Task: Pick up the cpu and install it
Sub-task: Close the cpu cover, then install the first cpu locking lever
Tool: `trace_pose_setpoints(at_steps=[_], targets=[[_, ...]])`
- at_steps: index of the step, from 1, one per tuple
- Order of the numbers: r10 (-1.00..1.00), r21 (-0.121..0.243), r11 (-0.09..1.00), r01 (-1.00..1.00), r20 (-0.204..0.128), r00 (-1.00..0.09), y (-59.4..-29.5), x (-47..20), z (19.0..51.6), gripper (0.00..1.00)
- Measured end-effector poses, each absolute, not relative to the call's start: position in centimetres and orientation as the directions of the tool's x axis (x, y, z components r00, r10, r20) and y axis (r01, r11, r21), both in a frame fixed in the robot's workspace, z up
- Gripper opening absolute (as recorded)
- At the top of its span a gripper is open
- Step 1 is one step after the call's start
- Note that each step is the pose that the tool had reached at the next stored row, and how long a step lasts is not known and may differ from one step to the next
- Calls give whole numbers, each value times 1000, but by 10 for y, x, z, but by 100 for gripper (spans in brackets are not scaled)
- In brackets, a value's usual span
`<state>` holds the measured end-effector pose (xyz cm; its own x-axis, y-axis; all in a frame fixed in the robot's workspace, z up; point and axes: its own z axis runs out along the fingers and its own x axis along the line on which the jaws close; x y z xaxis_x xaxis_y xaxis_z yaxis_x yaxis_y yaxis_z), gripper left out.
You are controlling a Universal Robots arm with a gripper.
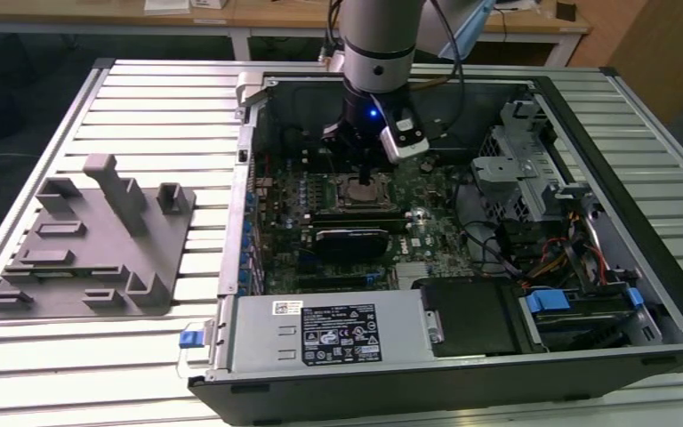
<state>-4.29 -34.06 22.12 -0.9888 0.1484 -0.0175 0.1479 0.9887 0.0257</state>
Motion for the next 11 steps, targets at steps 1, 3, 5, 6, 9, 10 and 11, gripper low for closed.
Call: trace_pose_setpoints(at_steps=[1, 3, 5, 6, 9, 10, 11], targets=[[148, 26, 989, 148, -17, -989, -341, -43, 221, 11], [148, 26, 989, 148, -17, -989, -341, -43, 221, 11], [148, 26, 989, 148, -17, -989, -341, -43, 221, 11], [148, 26, 989, 148, -17, -989, -341, -43, 221, 11], [148, 25, 989, 148, -17, -989, -341, -45, 221, 11], [148, 26, 989, 148, -17, -989, -341, -45, 221, 11], [148, 26, 989, 148, -17, -989, -341, -46, 221, 11]])
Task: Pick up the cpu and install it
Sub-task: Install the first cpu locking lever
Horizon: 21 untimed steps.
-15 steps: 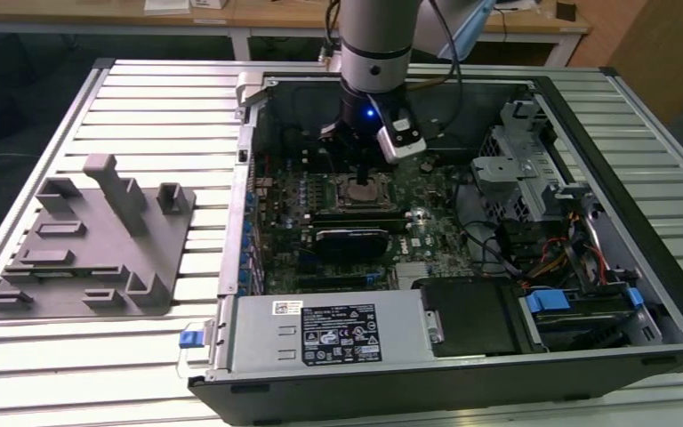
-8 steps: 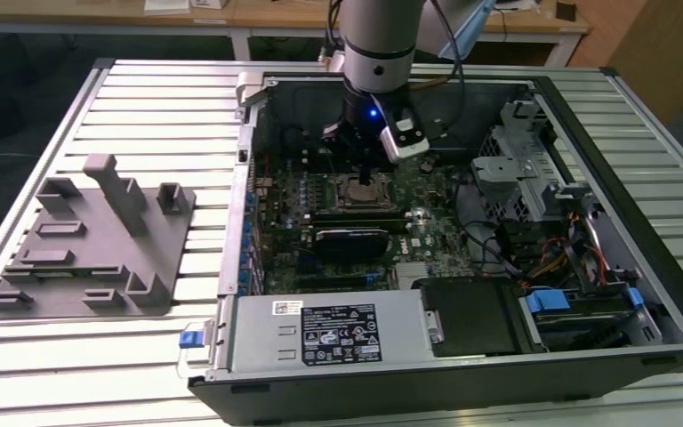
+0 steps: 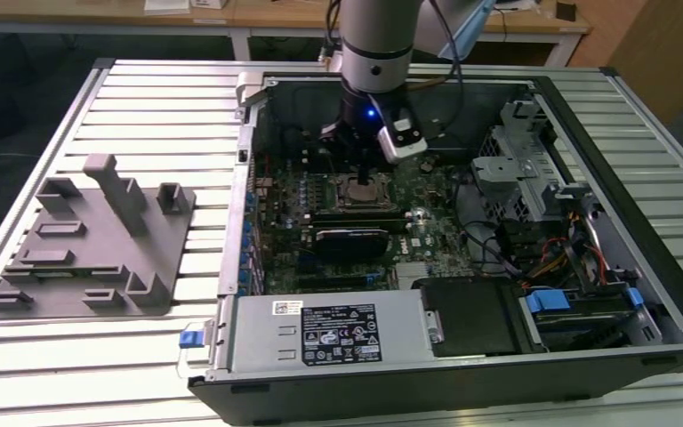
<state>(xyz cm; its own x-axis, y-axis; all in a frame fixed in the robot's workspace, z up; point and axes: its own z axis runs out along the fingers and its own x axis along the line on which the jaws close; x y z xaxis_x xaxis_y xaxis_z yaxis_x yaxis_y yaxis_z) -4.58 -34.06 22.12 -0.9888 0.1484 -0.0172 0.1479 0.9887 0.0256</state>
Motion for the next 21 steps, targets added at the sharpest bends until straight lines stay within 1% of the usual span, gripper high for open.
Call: trace_pose_setpoints(at_steps=[21], targets=[[148, 26, 989, 148, -17, -989, -341, -73, 221, 11]])
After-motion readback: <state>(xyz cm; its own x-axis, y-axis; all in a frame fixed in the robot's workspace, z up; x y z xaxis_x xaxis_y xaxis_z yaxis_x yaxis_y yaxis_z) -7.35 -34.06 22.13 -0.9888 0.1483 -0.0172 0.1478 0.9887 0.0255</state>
